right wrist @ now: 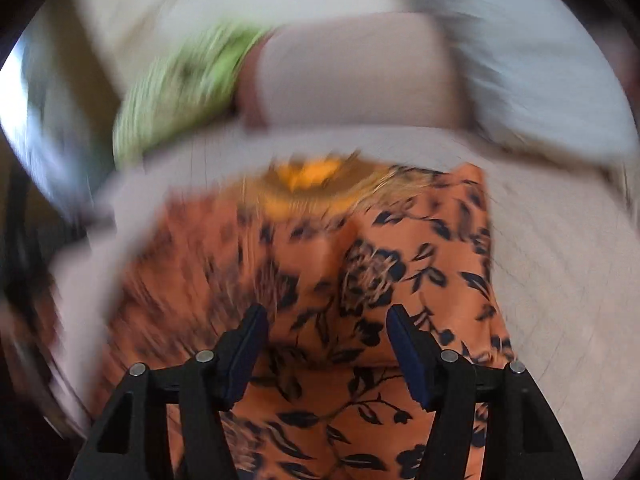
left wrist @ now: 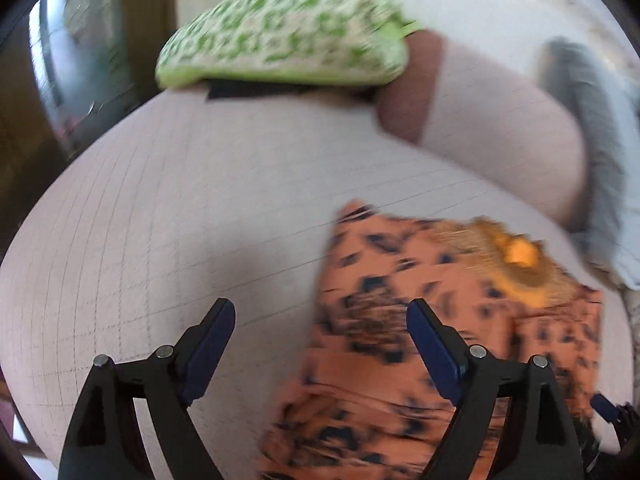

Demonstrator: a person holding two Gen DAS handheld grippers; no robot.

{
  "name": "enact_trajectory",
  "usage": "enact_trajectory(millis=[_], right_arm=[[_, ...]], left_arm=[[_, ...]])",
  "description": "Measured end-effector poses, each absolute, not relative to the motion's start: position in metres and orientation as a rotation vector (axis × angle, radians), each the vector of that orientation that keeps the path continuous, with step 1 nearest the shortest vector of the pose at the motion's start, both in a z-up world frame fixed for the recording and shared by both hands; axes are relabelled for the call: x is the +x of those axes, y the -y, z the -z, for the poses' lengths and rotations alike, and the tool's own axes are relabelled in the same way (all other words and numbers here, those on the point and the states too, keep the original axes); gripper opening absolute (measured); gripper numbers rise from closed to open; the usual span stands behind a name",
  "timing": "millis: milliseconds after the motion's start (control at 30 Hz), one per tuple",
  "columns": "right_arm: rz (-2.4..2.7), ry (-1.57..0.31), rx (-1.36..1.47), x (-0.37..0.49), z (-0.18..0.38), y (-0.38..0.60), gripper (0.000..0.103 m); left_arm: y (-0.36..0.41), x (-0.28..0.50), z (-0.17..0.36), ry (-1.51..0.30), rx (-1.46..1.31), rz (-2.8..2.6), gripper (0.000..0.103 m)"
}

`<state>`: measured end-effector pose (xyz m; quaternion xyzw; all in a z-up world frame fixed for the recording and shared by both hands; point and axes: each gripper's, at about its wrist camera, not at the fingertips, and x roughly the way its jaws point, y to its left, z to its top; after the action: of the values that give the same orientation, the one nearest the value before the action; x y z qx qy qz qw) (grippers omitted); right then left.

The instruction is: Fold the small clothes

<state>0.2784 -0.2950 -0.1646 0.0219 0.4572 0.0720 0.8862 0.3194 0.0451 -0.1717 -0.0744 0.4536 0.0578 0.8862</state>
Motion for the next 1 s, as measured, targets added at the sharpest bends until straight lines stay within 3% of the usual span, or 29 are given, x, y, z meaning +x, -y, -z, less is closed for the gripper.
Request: enact_trajectory(millis=[133, 233, 433, 567, 733, 900, 1000], right_arm=[[-0.096, -0.990, -0.381, 0.276, 0.192, 0.255, 0.066], [-0.102, -0.988, -0.394, 0.282, 0.198, 0.260, 0.066], [-0.050, -0.915, -0.162, 0.322, 0.192, 0.272, 0.066], [0.031, -0.879, 0.220, 0.327, 0.183, 0.325, 0.066], [0.163, -0.917, 0.877, 0.295, 0.222, 0.434, 0.069], [0.276, -0.763, 0.812, 0.272, 0.190, 0.449, 0.069], [0.213, -0.732, 0.696, 0.283, 0.176, 0.432, 0.069]], left_arm=[[-0.064, 0.332, 0.193, -1.003, -0.155, -0.165, 0.088], [-0.061, 0.343, 0.206, -1.066, -0.146, -0.152, 0.088], [-0.044, 0.347, 0.215, -1.081, -0.056, -0.154, 0.088], [-0.044, 0.347, 0.215, -1.084, -0.045, -0.160, 0.088], [-0.038, 0.346, 0.218, -1.084, -0.004, -0.163, 0.088], [-0.038, 0.342, 0.209, -1.061, -0.007, -0.174, 0.088], [-0.031, 0.333, 0.190, -0.954, 0.040, -0.196, 0.087]])
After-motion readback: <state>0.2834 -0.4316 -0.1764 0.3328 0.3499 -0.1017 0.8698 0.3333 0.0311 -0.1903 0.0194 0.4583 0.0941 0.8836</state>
